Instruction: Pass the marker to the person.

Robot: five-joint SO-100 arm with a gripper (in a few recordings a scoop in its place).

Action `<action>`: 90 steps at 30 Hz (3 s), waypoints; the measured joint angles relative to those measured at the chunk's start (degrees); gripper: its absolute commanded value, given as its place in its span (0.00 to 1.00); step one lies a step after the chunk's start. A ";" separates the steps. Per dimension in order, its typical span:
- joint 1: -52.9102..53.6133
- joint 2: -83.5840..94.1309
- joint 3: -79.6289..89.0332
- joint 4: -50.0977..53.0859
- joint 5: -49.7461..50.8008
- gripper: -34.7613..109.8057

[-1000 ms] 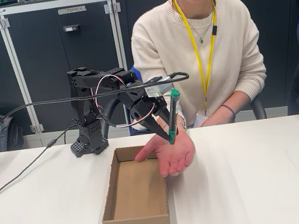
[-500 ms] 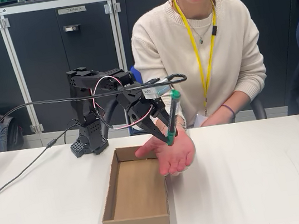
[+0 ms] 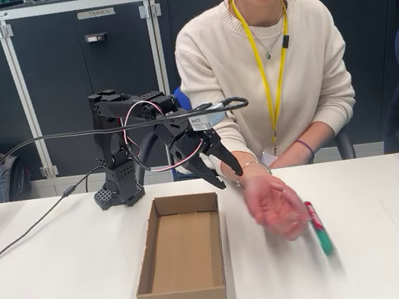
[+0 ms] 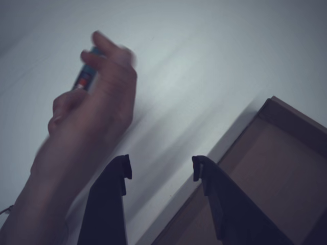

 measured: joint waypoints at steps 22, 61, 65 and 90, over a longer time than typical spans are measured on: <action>8.79 1.05 8.53 -10.37 -6.42 0.40; 11.60 4.66 -4.92 8.88 3.60 0.39; 12.30 4.66 -4.92 8.79 3.60 0.39; 16.61 7.82 2.46 3.08 2.90 0.38</action>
